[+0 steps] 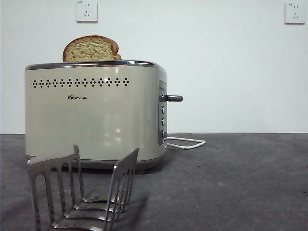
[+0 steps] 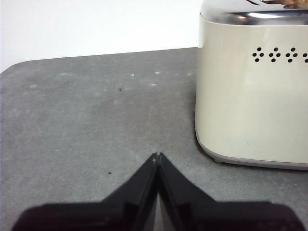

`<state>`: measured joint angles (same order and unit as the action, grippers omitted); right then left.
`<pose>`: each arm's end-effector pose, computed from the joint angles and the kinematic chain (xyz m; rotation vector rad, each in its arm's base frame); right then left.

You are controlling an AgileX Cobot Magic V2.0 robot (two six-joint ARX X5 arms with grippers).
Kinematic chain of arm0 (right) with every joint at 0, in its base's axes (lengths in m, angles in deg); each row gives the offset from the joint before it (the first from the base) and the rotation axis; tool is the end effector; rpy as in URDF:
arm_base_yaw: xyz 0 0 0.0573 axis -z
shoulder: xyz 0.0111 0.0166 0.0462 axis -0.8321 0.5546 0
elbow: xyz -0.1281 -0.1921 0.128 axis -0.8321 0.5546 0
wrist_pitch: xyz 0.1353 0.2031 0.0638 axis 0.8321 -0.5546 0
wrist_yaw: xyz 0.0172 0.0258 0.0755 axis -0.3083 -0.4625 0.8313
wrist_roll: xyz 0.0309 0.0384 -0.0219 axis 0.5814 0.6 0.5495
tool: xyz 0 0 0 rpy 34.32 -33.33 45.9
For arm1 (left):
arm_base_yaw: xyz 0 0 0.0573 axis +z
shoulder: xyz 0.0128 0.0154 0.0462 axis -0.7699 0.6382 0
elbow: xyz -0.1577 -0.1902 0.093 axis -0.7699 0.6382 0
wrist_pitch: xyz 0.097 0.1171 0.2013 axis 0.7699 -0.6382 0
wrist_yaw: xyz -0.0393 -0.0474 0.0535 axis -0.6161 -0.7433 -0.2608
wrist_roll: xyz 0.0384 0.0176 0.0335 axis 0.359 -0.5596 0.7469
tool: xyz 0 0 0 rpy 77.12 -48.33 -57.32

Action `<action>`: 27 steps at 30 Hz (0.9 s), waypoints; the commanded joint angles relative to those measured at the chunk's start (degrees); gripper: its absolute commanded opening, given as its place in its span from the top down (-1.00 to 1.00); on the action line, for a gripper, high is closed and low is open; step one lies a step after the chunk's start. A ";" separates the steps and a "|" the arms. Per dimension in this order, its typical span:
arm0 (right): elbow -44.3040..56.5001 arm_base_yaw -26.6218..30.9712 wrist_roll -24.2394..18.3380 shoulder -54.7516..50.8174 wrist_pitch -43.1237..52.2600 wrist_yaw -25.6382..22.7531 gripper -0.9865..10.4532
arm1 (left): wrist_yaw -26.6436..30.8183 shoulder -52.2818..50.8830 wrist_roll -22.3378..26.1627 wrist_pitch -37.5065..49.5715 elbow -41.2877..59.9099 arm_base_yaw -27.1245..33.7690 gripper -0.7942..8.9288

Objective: Pick up a slice of bread from the rack,put the bread on the toaster,press the button

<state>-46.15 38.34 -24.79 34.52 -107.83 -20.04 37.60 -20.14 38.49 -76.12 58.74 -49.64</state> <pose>0.1675 0.0397 0.3690 -0.3726 0.9934 -0.2010 0.0958 0.0004 0.1521 0.0403 0.1671 -0.0212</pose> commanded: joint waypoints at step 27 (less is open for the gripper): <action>0.07 0.96 -0.07 -3.58 5.25 -3.08 0.83 | -0.24 0.81 0.26 0.59 0.57 -0.02 0.84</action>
<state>-46.15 39.00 -24.79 31.27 -103.78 -22.49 37.58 -19.24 38.49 -76.12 58.74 -49.64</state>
